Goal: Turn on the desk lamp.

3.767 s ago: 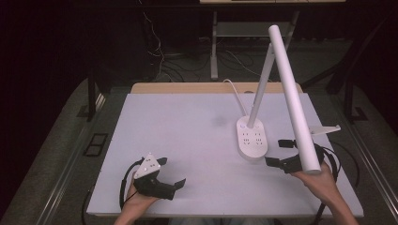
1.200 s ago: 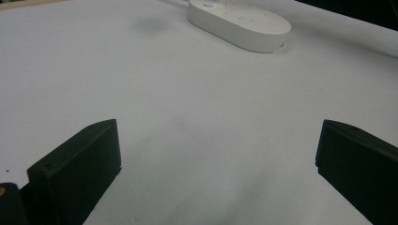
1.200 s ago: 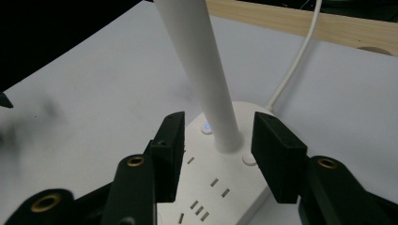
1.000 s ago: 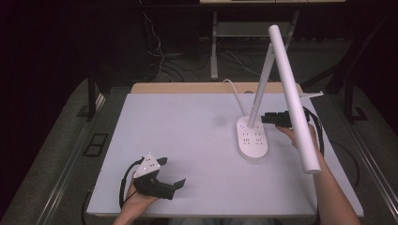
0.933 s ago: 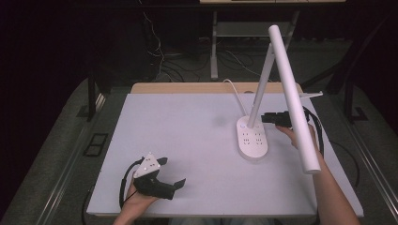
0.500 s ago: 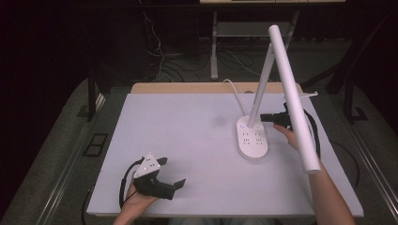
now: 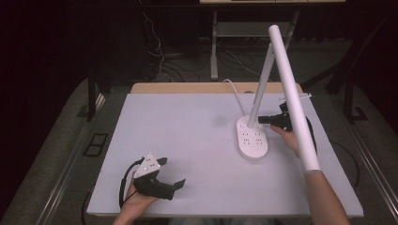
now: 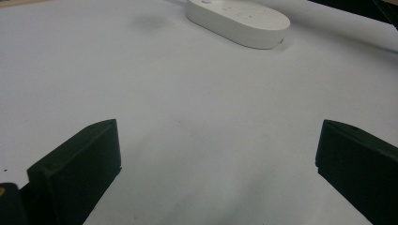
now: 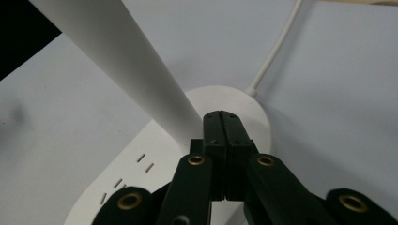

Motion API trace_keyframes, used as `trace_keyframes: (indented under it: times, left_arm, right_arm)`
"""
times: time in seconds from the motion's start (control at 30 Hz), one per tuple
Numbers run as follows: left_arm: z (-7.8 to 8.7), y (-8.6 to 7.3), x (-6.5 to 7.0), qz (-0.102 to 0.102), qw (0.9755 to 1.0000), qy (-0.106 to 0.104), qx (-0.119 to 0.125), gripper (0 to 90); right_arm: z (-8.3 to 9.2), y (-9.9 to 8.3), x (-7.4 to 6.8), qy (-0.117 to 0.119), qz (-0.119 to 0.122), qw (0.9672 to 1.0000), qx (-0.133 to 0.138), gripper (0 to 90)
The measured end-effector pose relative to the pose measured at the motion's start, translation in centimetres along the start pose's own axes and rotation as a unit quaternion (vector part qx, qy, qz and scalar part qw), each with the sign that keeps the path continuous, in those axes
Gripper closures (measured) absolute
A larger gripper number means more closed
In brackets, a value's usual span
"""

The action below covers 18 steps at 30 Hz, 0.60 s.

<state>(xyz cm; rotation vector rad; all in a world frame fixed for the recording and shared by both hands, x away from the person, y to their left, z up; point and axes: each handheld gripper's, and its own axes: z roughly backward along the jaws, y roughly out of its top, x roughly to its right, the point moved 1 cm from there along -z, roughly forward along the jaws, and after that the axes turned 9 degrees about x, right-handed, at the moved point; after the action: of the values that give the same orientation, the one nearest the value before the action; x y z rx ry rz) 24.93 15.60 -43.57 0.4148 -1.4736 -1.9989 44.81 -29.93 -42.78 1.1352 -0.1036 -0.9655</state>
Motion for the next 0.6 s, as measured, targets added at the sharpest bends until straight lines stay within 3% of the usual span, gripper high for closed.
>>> trace_keyframes:
  times: [0.2, 0.6]
  left_arm:
    - [0.1, 0.0, 0.0, 0.001, 1.0000, 0.001, -0.001, 0.0]
    - [0.0, 0.0, 0.0, 0.001, 1.0000, 0.001, -0.002, 0.0]
  right_arm:
    - [-0.4, -0.5, 0.6, -0.004, -0.014, 0.9999, -0.005, 89.5]
    - [-1.2, -0.9, 0.8, 0.004, -0.016, 0.9998, -0.009, 89.5]
